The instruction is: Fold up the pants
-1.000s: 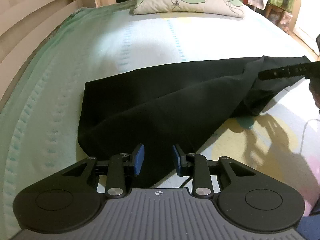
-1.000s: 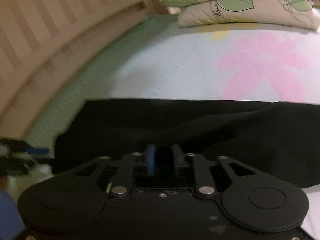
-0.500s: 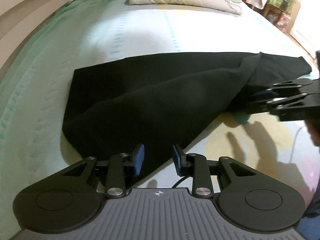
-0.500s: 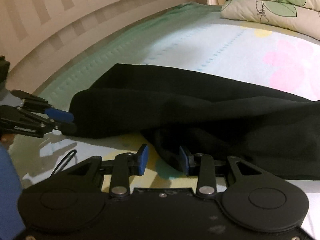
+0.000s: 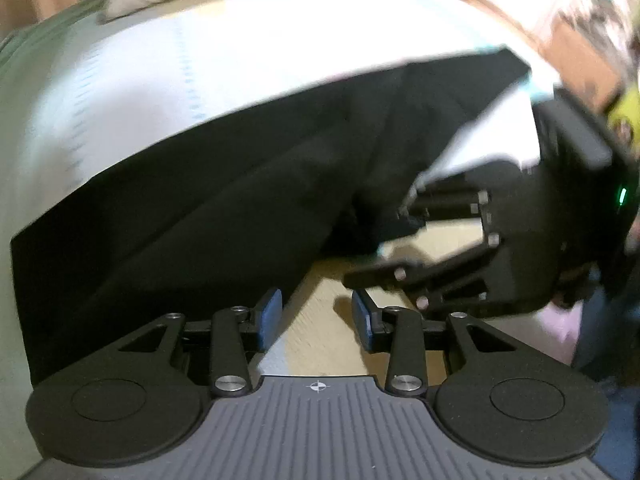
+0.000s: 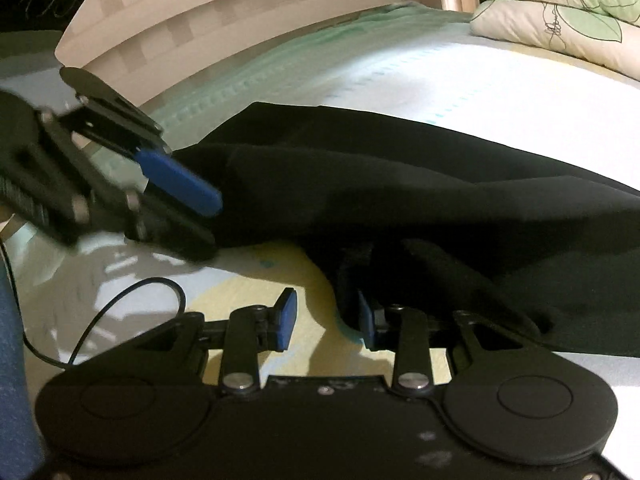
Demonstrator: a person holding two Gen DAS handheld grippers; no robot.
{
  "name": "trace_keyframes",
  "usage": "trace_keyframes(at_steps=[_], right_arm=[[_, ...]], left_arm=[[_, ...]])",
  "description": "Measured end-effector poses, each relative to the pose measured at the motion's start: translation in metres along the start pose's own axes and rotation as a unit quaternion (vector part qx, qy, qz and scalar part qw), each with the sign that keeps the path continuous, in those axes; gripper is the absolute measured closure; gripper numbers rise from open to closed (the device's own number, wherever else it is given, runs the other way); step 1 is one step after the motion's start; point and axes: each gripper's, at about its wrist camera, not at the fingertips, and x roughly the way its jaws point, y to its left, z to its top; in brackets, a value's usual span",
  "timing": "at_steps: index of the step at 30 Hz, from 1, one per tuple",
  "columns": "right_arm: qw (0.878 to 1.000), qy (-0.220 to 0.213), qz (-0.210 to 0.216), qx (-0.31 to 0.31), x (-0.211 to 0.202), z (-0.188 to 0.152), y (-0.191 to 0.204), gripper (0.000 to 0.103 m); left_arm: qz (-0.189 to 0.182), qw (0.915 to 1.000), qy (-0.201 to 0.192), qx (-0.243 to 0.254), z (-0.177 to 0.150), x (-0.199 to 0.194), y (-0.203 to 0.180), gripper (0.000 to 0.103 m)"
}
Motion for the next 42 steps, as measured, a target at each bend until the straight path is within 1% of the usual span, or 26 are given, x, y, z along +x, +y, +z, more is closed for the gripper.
trace_keyframes(at_steps=[2,3,6,8,11,15,16,18,19,20,21,22,23,24,26,28,30,33,37,38,39,40,42], right_arm=[[1.0,0.0,-0.002,-0.001,0.0,0.002,0.001,0.068],[1.0,-0.001,-0.001,-0.001,0.001,0.001,0.001,0.068],[1.0,-0.004,0.001,0.004,-0.003,-0.004,0.001,0.068],[1.0,-0.005,0.002,0.007,-0.003,-0.006,0.001,0.068],[1.0,-0.004,0.004,0.012,-0.005,-0.007,-0.006,0.068],[1.0,-0.004,0.008,0.019,-0.007,-0.007,-0.009,0.068],[1.0,-0.004,0.01,0.021,-0.007,-0.005,-0.013,0.068],[1.0,-0.005,0.01,0.024,-0.007,-0.006,-0.014,0.068],[1.0,-0.006,0.009,0.024,-0.007,-0.006,-0.014,0.068],[1.0,-0.006,0.007,0.023,-0.007,-0.006,-0.014,0.068],[1.0,-0.006,0.006,0.022,-0.007,-0.006,-0.014,0.068],[1.0,-0.006,0.006,0.021,-0.008,-0.006,-0.013,0.068],[1.0,-0.006,0.006,0.021,-0.008,-0.006,-0.013,0.068],[1.0,-0.007,0.006,0.019,-0.009,-0.006,-0.013,0.068],[1.0,-0.009,0.005,0.015,-0.01,-0.006,-0.013,0.068],[1.0,-0.012,0.006,0.012,-0.011,-0.006,-0.012,0.068],[1.0,-0.012,0.005,0.013,-0.011,-0.005,-0.012,0.067],[1.0,-0.023,-0.003,0.015,-0.012,-0.005,-0.012,0.067],[0.998,-0.049,-0.004,0.03,-0.017,-0.003,-0.012,0.067],[0.998,-0.059,-0.006,0.027,-0.019,-0.003,-0.01,0.07],[0.998,-0.064,-0.006,0.019,-0.019,-0.003,-0.008,0.089],[0.998,-0.062,0.0,0.007,-0.019,-0.003,-0.004,0.094],[0.999,-0.037,-0.004,-0.036,-0.013,-0.006,0.008,0.094]], left_arm=[[0.015,0.9995,0.016,0.024,0.004,0.007,-0.008,0.066],[0.03,0.9987,0.016,0.037,0.006,0.009,-0.012,0.066],[0.076,0.9957,-0.001,0.053,0.01,0.01,-0.017,0.066],[0.095,0.994,-0.01,0.054,0.011,0.011,-0.018,0.066],[0.1,0.9932,0.002,0.06,0.012,0.017,-0.021,0.066],[0.094,0.9914,0.014,0.091,0.013,0.024,-0.024,0.066],[0.102,0.9897,0.017,0.099,0.012,0.027,-0.027,0.065],[0.133,0.984,0.022,0.116,0.011,0.035,-0.03,0.065],[0.141,0.9821,0.023,0.122,0.011,0.039,-0.03,0.066],[0.147,0.9804,0.024,0.129,0.01,0.043,-0.03,0.066],[0.15,0.98,0.024,0.128,0.01,0.045,-0.032,0.079],[0.144,0.9819,0.025,0.12,0.011,0.046,-0.028,0.093],[0.131,0.9852,0.026,0.107,0.014,0.045,-0.026,0.094],[0.121,0.9886,0.023,0.087,0.017,0.042,-0.019,0.098],[0.111,0.9913,0.015,0.068,0.02,0.033,-0.01,0.099],[0.109,0.992,0.006,0.063,0.024,0.022,-0.002,0.099],[0.11,0.992,0.003,0.063,0.024,0.013,-0.001,0.099],[0.104,0.9929,0.001,0.058,0.034,0.005,0.005,0.1],[0.106,0.9921,0.003,0.067,0.034,0.0,0.0,0.1],[0.107,0.9919,0.004,0.069,0.033,0.0,-0.002,0.1],[0.11,0.9913,0.005,0.072,0.035,0.0,-0.002,0.1],[0.115,0.9905,0.006,0.076,0.034,0.001,-0.004,0.1],[0.118,0.9903,0.007,0.073,0.036,0.003,0.0,0.1]])
